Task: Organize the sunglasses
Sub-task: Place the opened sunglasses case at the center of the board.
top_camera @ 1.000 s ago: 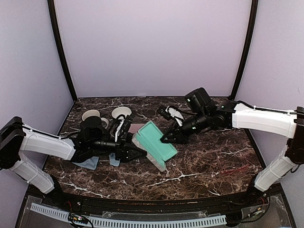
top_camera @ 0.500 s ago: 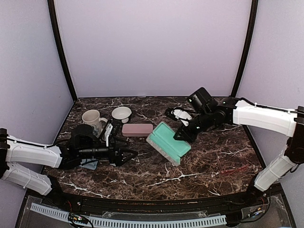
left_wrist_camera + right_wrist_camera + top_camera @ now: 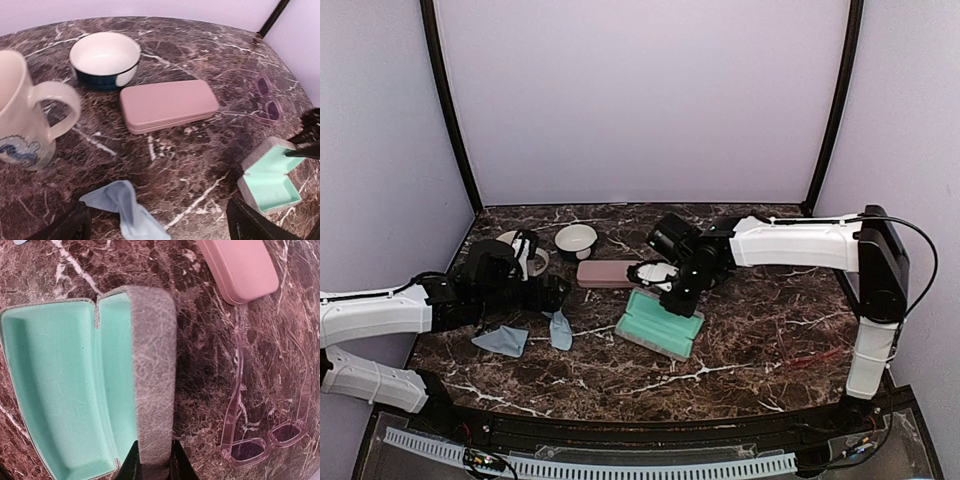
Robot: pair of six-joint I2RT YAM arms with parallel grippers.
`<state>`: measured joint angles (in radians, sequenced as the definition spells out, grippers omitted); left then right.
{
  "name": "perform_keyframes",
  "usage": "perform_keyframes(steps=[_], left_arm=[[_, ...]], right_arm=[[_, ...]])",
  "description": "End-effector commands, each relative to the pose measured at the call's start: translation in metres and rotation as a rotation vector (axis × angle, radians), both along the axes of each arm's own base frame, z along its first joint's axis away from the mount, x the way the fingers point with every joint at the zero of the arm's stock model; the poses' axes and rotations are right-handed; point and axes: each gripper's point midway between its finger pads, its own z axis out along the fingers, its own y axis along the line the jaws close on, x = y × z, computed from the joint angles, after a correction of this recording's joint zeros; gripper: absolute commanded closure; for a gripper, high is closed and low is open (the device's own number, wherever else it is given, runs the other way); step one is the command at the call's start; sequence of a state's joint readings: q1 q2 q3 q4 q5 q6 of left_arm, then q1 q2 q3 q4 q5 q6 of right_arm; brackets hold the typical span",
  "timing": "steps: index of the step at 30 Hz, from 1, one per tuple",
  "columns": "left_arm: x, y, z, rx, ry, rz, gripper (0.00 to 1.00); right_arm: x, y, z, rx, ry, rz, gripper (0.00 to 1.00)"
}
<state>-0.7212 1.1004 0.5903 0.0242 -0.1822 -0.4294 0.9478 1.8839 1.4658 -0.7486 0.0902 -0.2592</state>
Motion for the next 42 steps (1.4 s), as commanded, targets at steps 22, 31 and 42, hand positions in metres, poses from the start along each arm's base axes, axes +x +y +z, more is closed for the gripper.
perform_keyframes(steps=[22, 31, 42], left_arm=[[0.015, 0.021, -0.05, 0.146, 0.154, 0.093, 0.08], [0.023, 0.011, -0.055, 0.167, 0.163, 0.059, 0.21], [0.025, 0.0, -0.077, 0.208, 0.238, 0.016, 0.56]], right_arm=[[-0.016, 0.019, -0.006, -0.251, -0.216, 0.094, 0.64], [-0.027, 0.034, 0.019, -0.083, -0.186, 0.088, 0.45], [-0.04, 0.041, 0.047, 0.077, -0.164, 0.07, 0.44]])
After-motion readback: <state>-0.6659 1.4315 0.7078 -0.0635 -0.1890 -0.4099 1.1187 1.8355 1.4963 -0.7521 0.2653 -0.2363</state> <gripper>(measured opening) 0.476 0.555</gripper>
